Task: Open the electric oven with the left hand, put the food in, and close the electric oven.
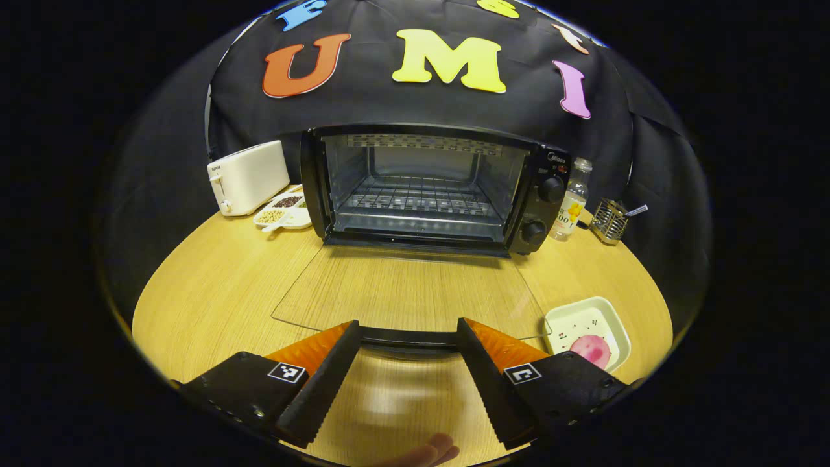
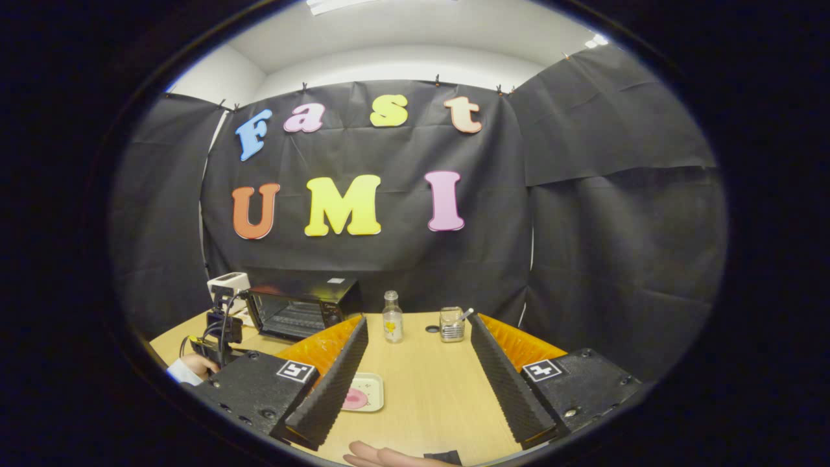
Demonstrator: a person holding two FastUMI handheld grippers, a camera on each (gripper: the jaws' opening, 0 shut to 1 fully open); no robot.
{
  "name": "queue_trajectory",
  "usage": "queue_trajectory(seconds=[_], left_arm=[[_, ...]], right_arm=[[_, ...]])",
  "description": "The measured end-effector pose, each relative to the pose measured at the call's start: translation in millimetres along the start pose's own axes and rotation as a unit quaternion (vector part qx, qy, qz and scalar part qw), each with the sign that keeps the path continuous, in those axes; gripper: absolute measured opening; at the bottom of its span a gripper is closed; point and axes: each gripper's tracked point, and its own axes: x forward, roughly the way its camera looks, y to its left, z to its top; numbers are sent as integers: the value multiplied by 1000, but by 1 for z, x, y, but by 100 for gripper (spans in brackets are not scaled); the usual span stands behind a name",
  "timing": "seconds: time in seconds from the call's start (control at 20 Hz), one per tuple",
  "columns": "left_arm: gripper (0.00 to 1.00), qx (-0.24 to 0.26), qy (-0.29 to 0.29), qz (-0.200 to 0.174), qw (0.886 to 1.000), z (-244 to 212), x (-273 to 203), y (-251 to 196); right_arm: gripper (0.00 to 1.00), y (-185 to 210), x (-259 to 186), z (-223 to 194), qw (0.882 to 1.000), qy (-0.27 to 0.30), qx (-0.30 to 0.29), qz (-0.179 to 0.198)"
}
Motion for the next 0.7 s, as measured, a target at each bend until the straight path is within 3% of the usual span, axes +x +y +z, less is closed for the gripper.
queue_trajectory(seconds=[0.3, 0.7], left_arm=[[95, 8, -88, -6, 996, 48, -68, -13], [95, 12, -216, 16, 976, 104, -185, -10]], right_arm=[[100, 3, 32, -35, 997, 70, 6, 18], [100, 17, 84, -106, 983, 175, -28, 39]])
